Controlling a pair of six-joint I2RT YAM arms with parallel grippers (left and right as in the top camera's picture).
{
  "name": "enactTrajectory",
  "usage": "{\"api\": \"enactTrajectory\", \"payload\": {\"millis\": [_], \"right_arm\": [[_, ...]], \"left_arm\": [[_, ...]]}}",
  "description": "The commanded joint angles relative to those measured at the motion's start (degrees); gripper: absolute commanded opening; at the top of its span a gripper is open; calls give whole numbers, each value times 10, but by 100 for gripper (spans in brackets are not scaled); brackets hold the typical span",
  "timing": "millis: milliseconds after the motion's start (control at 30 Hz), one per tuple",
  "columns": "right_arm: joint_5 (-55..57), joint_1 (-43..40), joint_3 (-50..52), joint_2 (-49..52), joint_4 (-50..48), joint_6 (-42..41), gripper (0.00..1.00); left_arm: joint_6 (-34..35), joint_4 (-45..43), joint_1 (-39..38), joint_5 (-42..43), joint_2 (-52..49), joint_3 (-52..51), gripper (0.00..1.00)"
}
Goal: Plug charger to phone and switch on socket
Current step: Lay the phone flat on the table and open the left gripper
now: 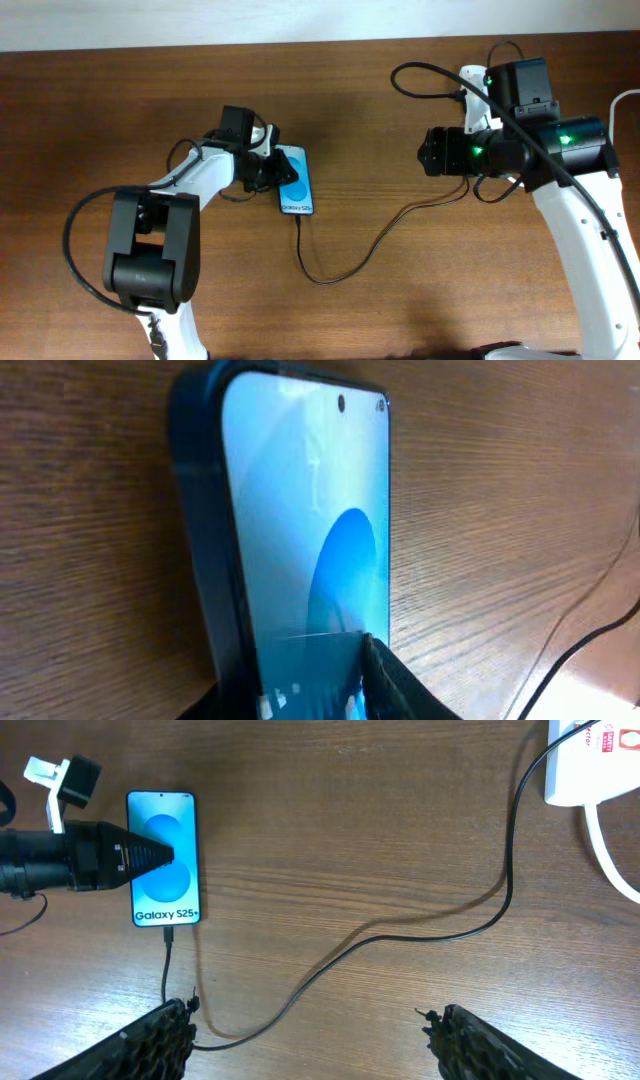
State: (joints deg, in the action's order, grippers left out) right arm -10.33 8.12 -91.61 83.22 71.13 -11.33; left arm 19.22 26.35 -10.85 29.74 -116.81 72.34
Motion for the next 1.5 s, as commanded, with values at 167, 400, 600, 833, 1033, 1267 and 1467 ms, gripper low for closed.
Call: {"api": "enactTrajectory", "payload": {"millis": [167, 400, 600, 833, 1033, 1267, 1467], "right_arm": [[7, -3, -7, 4, 0, 6, 80], [7, -3, -7, 4, 0, 6, 80], [7, -3, -7, 4, 0, 6, 80], [7, -3, -7, 4, 0, 6, 80], [7, -3, -7, 4, 0, 6, 80], [7, -3, -7, 4, 0, 6, 80], [7, -3, -7, 4, 0, 6, 80]], "left_arm": [[-11, 1, 0, -51, -6, -11, 33], [-11, 1, 0, -56, -6, -11, 41], [-11, 5, 0, -56, -6, -11, 51], [-11, 21, 0, -72, -6, -11, 64], [-10, 33, 0, -90, -6, -11, 65], [-11, 54, 1, -101, -6, -11, 66], [-10, 63, 2, -101, -6, -11, 66]]}}
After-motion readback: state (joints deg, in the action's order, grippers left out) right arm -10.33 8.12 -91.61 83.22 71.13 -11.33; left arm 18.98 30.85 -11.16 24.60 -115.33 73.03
